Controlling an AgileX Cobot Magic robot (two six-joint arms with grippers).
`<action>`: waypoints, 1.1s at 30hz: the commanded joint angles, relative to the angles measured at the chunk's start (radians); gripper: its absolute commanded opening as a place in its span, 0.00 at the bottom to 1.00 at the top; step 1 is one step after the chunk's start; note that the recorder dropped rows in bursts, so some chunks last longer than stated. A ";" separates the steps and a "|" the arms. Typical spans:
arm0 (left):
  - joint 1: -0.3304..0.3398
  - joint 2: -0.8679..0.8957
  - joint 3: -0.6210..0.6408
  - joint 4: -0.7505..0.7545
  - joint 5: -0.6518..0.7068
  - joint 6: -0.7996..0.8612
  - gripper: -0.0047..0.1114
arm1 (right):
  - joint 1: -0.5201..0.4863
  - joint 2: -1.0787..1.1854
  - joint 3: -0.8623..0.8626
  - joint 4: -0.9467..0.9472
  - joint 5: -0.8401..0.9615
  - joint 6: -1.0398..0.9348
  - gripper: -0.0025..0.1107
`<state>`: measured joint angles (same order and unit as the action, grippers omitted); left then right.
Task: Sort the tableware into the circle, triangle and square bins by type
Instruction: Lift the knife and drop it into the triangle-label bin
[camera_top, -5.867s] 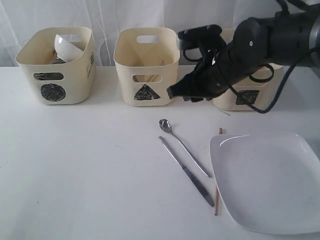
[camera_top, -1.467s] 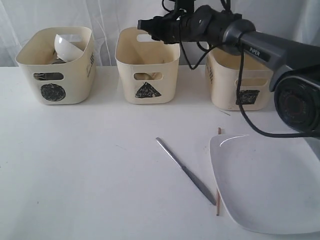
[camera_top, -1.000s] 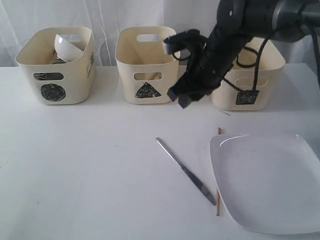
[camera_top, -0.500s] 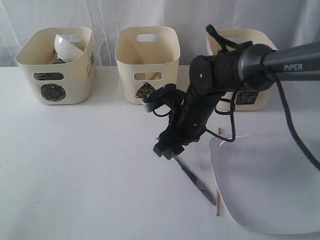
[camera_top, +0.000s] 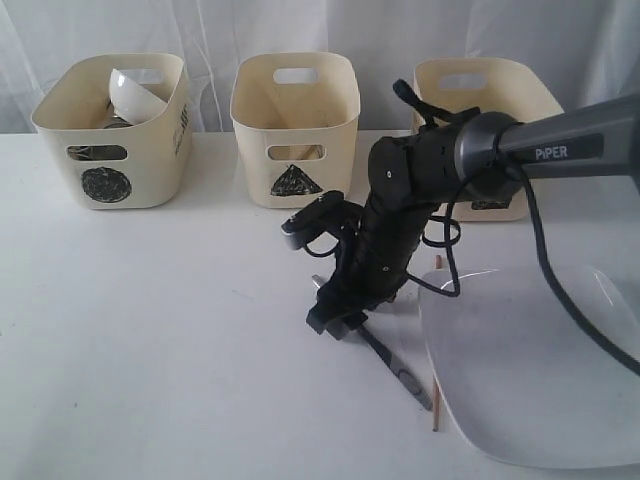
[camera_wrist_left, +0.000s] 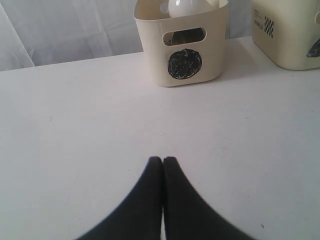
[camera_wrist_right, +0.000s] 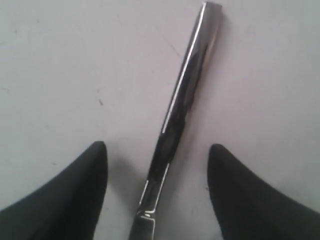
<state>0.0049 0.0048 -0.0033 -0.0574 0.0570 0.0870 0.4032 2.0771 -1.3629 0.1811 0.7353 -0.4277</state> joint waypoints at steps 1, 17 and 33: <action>0.004 -0.005 0.003 -0.002 -0.003 -0.001 0.04 | 0.008 0.028 0.009 0.053 0.004 -0.007 0.41; 0.004 -0.005 0.003 -0.002 -0.003 -0.001 0.04 | 0.006 -0.059 0.015 0.228 -0.093 -0.003 0.02; 0.004 -0.005 0.003 -0.002 -0.003 -0.001 0.04 | -0.117 -0.194 0.011 0.611 -0.612 -0.024 0.02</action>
<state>0.0049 0.0048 -0.0033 -0.0574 0.0570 0.0870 0.3177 1.8953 -1.3514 0.7029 0.2572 -0.4376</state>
